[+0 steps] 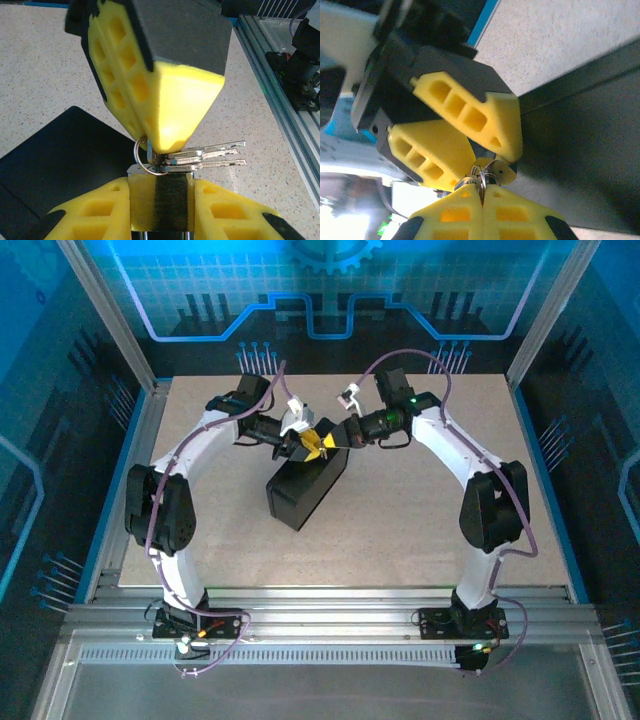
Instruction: Unlock a padlock with a key
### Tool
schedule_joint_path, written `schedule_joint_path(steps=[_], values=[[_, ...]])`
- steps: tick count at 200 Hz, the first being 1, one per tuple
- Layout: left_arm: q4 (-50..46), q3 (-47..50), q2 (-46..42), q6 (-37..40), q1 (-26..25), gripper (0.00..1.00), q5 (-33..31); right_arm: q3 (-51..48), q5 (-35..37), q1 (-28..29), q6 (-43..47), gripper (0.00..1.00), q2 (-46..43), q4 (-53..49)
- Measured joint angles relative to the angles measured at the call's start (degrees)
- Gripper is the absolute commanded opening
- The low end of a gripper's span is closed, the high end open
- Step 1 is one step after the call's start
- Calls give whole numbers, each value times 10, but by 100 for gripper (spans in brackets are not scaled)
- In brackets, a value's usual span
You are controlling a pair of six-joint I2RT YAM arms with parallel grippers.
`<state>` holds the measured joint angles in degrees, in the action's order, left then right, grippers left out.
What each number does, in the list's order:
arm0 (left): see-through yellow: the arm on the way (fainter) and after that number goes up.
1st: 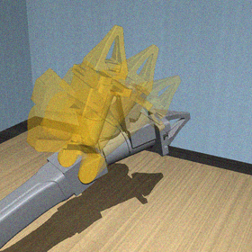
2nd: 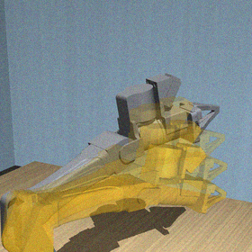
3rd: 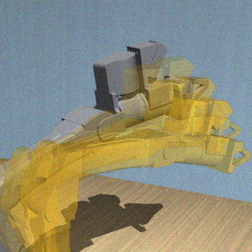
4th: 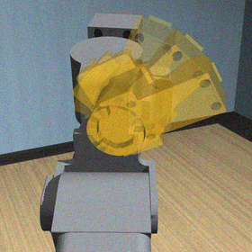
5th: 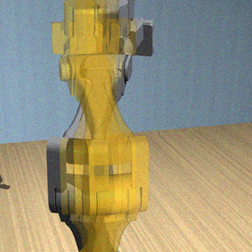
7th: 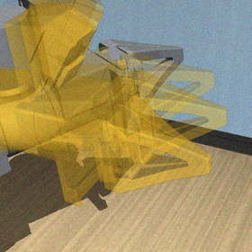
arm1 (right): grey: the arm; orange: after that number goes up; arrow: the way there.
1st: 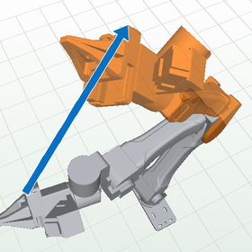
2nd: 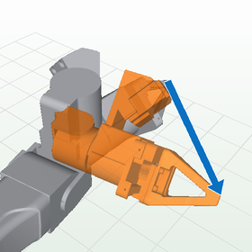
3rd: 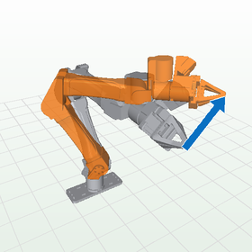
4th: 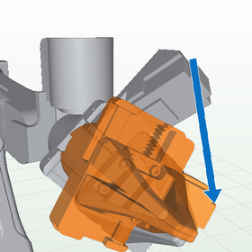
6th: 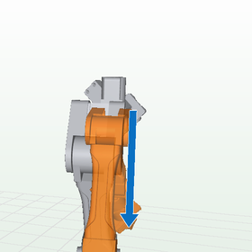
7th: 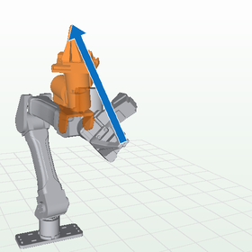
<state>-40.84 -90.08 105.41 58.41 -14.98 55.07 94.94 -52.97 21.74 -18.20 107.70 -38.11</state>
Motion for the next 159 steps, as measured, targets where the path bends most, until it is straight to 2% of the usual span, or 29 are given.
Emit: schedule_joint_path(steps=[32,47,57,84,131,159], values=[[-1,4,-5,0,0,0,-3,0,-2,0,-145,0,0,-2],[0,11,-10,0,0,0,-3,1,0,1,-171,0,0,-17],[-2,16,-14,0,-1,0,-3,2,-1,2,-184,7,0,-27],[-6,22,-19,0,-3,0,-2,-4,-14,3,-225,10,-3,-38],[1,26,-20,2,-12,0,16,1,-24,-14,-205,18,-10,-91],[0,26,-20,5,-15,0,28,23,-26,-56,-155,20,-10,-139]])
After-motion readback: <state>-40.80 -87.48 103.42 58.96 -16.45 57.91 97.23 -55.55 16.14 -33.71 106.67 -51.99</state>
